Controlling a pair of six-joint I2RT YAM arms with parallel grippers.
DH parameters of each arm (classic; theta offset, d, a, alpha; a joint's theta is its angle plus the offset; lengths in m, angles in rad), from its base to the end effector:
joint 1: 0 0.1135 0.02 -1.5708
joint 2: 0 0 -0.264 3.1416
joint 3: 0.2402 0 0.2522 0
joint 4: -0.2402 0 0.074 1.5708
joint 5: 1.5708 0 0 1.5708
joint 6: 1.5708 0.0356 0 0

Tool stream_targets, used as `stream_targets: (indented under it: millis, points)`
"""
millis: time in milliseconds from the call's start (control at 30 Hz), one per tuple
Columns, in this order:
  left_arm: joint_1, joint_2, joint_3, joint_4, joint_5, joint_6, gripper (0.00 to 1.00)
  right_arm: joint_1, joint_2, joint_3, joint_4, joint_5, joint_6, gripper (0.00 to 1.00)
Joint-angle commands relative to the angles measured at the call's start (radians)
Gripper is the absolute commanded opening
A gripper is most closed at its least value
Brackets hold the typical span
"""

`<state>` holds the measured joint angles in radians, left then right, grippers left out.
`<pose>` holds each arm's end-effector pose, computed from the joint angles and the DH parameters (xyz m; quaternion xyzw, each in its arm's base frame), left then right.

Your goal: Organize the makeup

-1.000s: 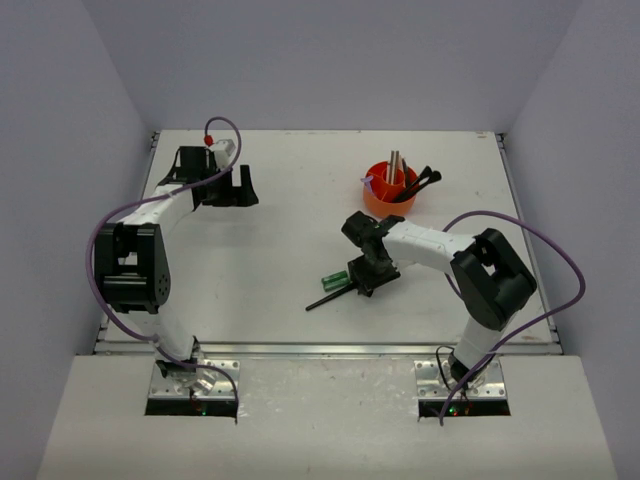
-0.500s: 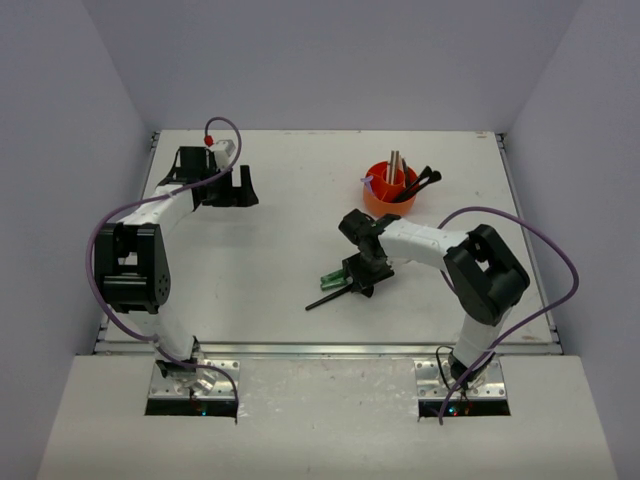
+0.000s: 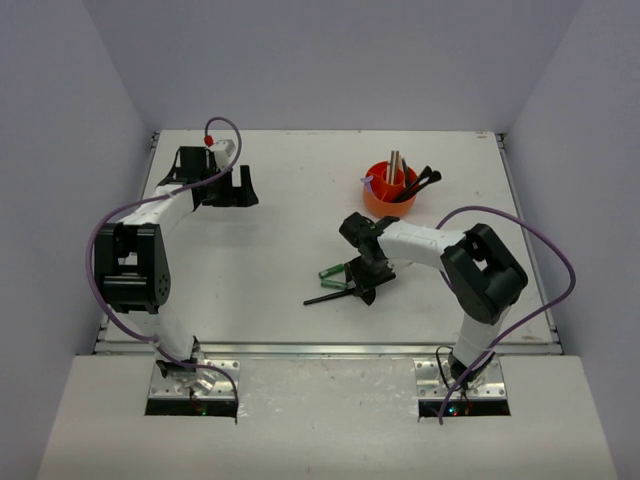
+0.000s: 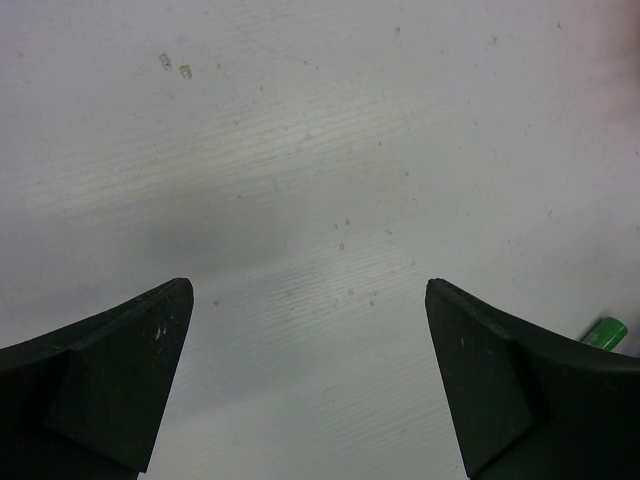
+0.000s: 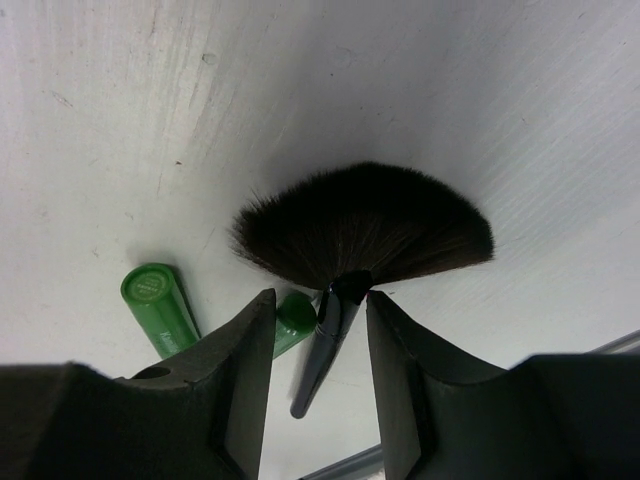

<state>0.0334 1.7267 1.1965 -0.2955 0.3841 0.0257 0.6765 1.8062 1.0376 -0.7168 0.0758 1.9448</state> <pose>0.3755 -0.0008 0.2235 0.0660 0.9145 -0.1671 0.3624 0.2424 0.1912 0.1340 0.5928 0.8033 0.0315 0.0476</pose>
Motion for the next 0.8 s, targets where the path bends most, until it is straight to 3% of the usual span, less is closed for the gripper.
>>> stream_targets:
  millis: [0, 367, 433, 567, 767]
  points:
    - [0.012, -0.05, 0.002, 0.035, 0.003, 0.008, 1.0, 0.0, 0.007, 0.007, -0.049, 0.049, 0.02, 0.42]
    - [0.011, -0.05, 0.002, 0.035, 0.012, 0.005, 1.0, 0.0, 0.015, -0.004, -0.096, 0.095, 0.026, 0.38]
    - [0.011, -0.05, 0.002, 0.033, 0.015, 0.003, 1.0, -0.002, 0.01, -0.011, -0.102, 0.113, 0.028, 0.33]
    - [0.012, -0.05, 0.002, 0.034, 0.015, 0.002, 1.0, -0.002, 0.004, -0.019, -0.107, 0.148, 0.023, 0.14]
    - [0.011, -0.051, -0.002, 0.035, 0.015, 0.002, 1.0, -0.01, -0.017, -0.035, -0.11, 0.222, -0.012, 0.06]
